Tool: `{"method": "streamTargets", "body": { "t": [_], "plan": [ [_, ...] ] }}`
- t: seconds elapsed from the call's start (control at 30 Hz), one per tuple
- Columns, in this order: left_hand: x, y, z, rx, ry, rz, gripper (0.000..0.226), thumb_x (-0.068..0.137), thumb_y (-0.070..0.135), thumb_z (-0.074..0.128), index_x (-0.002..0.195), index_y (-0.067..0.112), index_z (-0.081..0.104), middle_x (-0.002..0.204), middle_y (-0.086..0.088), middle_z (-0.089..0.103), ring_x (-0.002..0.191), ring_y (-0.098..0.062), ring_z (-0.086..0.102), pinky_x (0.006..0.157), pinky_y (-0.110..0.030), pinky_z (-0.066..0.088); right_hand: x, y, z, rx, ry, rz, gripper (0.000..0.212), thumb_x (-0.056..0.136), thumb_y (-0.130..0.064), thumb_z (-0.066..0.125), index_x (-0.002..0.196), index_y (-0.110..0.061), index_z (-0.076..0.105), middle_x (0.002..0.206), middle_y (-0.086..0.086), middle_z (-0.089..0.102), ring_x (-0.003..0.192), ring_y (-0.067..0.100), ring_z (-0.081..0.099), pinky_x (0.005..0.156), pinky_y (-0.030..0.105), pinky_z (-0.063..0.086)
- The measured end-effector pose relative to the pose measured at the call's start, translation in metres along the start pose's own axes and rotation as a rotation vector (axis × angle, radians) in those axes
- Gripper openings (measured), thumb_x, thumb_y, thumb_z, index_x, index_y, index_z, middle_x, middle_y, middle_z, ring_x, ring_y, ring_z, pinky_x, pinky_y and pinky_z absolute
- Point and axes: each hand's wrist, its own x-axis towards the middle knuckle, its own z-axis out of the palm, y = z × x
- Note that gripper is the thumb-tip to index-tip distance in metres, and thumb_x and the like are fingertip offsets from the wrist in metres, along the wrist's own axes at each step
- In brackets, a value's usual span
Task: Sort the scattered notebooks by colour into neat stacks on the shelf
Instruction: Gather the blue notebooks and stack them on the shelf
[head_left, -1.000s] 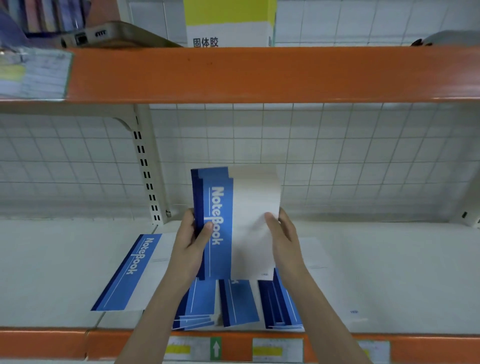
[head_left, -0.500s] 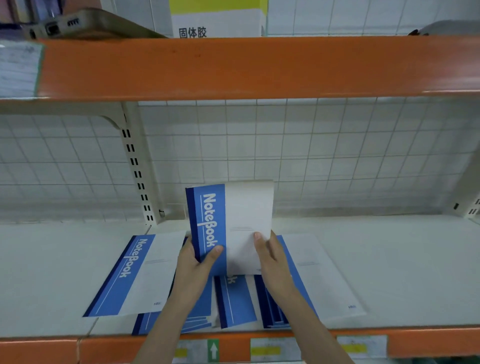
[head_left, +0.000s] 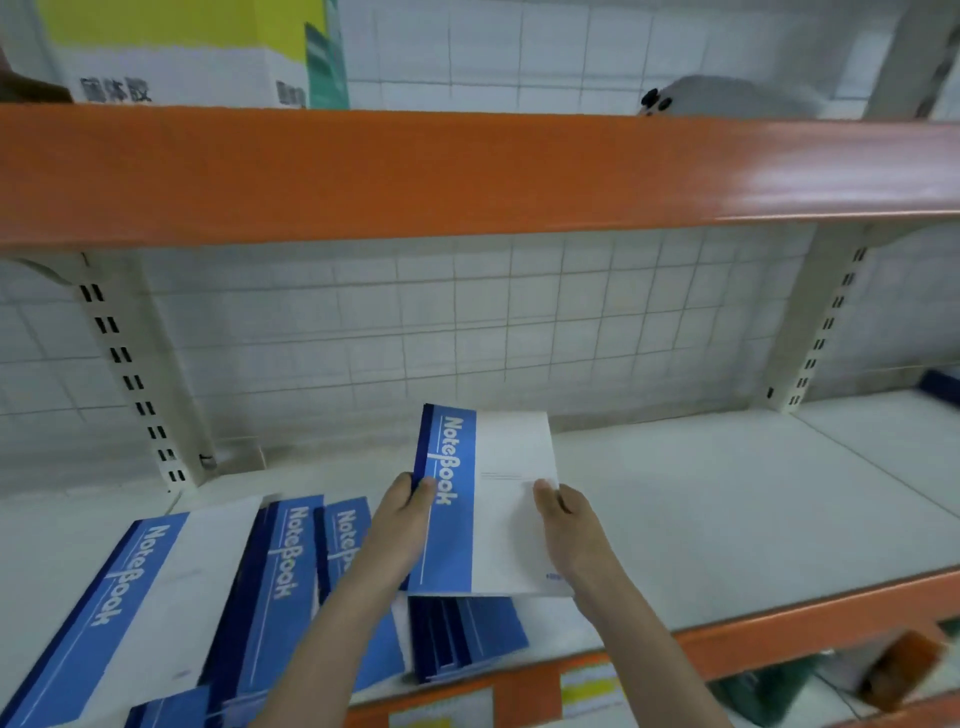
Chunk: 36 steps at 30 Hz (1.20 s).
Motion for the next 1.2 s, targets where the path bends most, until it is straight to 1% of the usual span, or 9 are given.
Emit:
{"method": "streamTargets", "body": {
  "t": [0.13, 0.23, 0.4, 0.57, 0.63, 0.73, 0.9, 1.0, 1.2],
  "plan": [
    [0.002, 0.013, 0.058, -0.047, -0.127, -0.064, 0.028, 0.1, 0.038, 0.038, 0.098, 0.015, 0.055, 0.098, -0.003, 0.061, 0.089, -0.019, 0.06, 0.08, -0.034, 0.047, 0.002, 0.013, -0.057, -0.012, 0.125, 0.043, 0.034, 0.102, -0.032, 0.027, 0.093, -0.009, 0.05, 0.093, 0.011, 0.057, 0.075, 0.019, 0.055, 0.041, 0.017, 0.038],
    [0.0, 0.029, 0.107, -0.076, -0.193, -0.078, 0.02, 0.1, 0.036, 0.041, 0.092, 0.025, 0.056, 0.097, 0.001, 0.067, 0.086, -0.016, 0.066, 0.07, -0.032, 0.052, 0.0, 0.023, -0.104, -0.035, 0.227, 0.06, 0.031, 0.103, -0.03, 0.028, 0.086, -0.012, 0.046, 0.087, 0.007, 0.053, 0.071, 0.014, 0.05, 0.044, 0.02, 0.038],
    [-0.011, 0.053, 0.196, -0.005, -0.34, -0.036, 0.023, 0.101, 0.035, 0.039, 0.1, 0.02, 0.055, 0.101, -0.002, 0.068, 0.086, -0.018, 0.068, 0.068, -0.031, 0.053, -0.007, 0.046, -0.187, -0.09, 0.39, 0.09, 0.032, 0.102, -0.026, 0.031, 0.073, -0.015, 0.04, 0.072, 0.0, 0.045, 0.064, 0.011, 0.042, 0.053, 0.025, 0.031],
    [-0.034, 0.072, 0.295, 0.009, -0.486, -0.011, 0.028, 0.102, 0.034, 0.036, 0.106, 0.013, 0.055, 0.102, -0.006, 0.068, 0.089, -0.022, 0.068, 0.073, -0.034, 0.054, -0.03, 0.073, -0.279, -0.107, 0.541, 0.175, 0.03, 0.101, -0.028, 0.033, 0.075, -0.016, 0.042, 0.075, 0.002, 0.045, 0.071, 0.015, 0.045, 0.058, 0.021, 0.034],
    [-0.045, 0.078, 0.332, 0.018, -0.539, -0.003, 0.026, 0.102, 0.034, 0.036, 0.104, 0.015, 0.053, 0.101, -0.006, 0.067, 0.087, -0.021, 0.067, 0.07, -0.032, 0.053, -0.042, 0.086, -0.313, -0.101, 0.596, 0.201, 0.03, 0.1, -0.029, 0.034, 0.076, -0.014, 0.042, 0.078, 0.005, 0.048, 0.078, 0.022, 0.047, 0.054, 0.025, 0.033],
    [-0.065, 0.084, 0.383, 0.016, -0.625, 0.001, 0.026, 0.102, 0.034, 0.036, 0.102, 0.016, 0.054, 0.1, -0.005, 0.067, 0.087, -0.021, 0.067, 0.067, -0.031, 0.053, -0.059, 0.102, -0.358, -0.054, 0.655, 0.231, 0.029, 0.1, -0.029, 0.033, 0.075, -0.014, 0.041, 0.076, 0.002, 0.043, 0.068, 0.014, 0.042, 0.048, 0.022, 0.038],
    [-0.093, 0.087, 0.451, 0.043, -0.746, 0.012, 0.028, 0.101, 0.032, 0.037, 0.108, 0.011, 0.055, 0.103, -0.007, 0.067, 0.092, -0.025, 0.066, 0.083, -0.04, 0.054, -0.086, 0.128, -0.417, -0.014, 0.763, 0.286, 0.025, 0.099, -0.026, 0.034, 0.084, -0.009, 0.045, 0.08, 0.004, 0.042, 0.069, 0.013, 0.039, 0.031, 0.013, 0.031],
    [-0.106, 0.092, 0.484, 0.028, -0.815, 0.025, 0.022, 0.101, 0.03, 0.038, 0.102, 0.017, 0.056, 0.099, -0.003, 0.068, 0.085, -0.017, 0.067, 0.068, -0.032, 0.054, -0.101, 0.142, -0.443, 0.021, 0.789, 0.316, 0.022, 0.099, -0.028, 0.034, 0.084, -0.014, 0.042, 0.083, 0.006, 0.042, 0.077, 0.019, 0.042, 0.036, 0.016, 0.032],
    [-0.129, 0.105, 0.548, 0.04, -0.981, 0.088, 0.02, 0.102, 0.029, 0.038, 0.104, 0.022, 0.057, 0.1, -0.002, 0.069, 0.088, -0.018, 0.068, 0.073, -0.034, 0.055, -0.121, 0.16, -0.497, 0.032, 0.891, 0.354, 0.026, 0.099, -0.03, 0.033, 0.079, -0.017, 0.044, 0.083, 0.003, 0.046, 0.082, 0.022, 0.046, 0.057, 0.026, 0.035]
  ]
}}
